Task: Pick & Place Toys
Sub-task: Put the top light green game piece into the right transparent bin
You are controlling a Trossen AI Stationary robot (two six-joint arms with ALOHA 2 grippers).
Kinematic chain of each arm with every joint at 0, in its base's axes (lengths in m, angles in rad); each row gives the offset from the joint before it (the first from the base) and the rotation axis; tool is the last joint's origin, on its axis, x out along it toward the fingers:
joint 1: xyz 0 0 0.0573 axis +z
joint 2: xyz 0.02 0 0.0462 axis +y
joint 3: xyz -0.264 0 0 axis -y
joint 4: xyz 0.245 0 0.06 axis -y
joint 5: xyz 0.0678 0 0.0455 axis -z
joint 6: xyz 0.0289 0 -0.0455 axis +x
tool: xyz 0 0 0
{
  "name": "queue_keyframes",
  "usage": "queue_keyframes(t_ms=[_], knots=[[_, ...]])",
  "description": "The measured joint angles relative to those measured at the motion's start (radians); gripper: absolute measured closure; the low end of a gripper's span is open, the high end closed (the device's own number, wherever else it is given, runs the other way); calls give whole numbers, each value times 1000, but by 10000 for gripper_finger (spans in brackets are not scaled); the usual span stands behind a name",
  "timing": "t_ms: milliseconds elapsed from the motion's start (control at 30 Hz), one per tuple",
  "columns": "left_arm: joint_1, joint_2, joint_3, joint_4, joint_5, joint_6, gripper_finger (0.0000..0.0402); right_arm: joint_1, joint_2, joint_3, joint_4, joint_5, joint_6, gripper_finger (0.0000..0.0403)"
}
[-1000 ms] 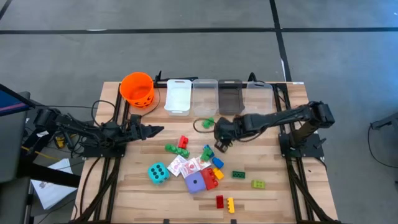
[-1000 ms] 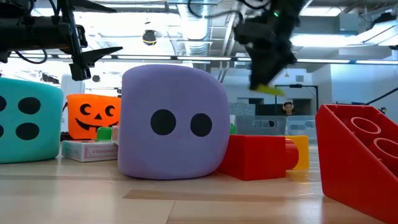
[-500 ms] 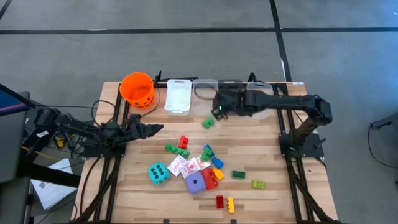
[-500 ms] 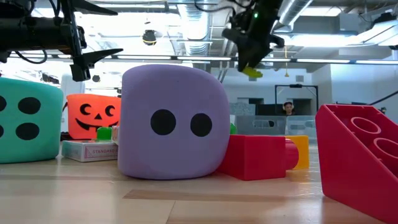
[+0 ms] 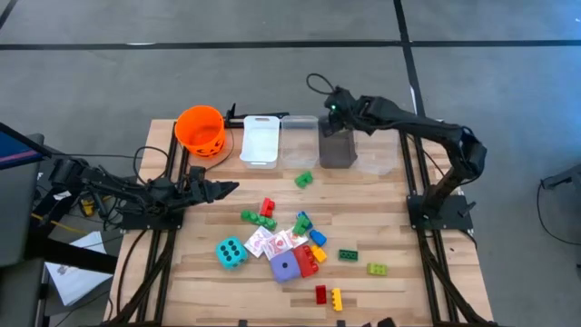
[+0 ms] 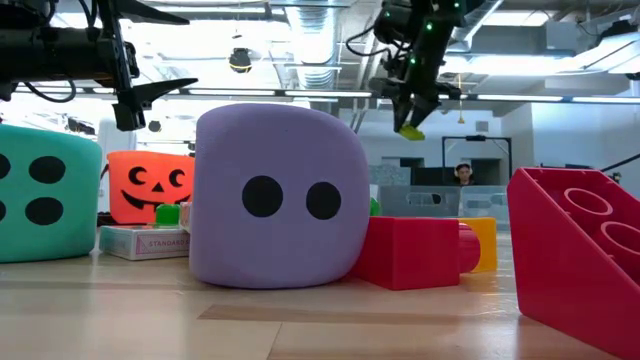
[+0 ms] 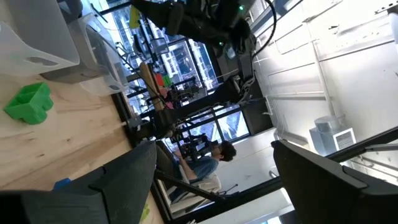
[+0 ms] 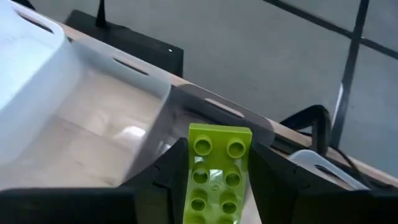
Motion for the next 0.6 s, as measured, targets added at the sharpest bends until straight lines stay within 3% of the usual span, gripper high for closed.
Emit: queue_keyframes(t_ms=[400,600], knots=[[0,0,0,0,-45,1,82,-108,0,0,-67,23,-132,269],[0,0,0,0,-79,1,82,-198,-1,-16,-96,-25,-174,269]])
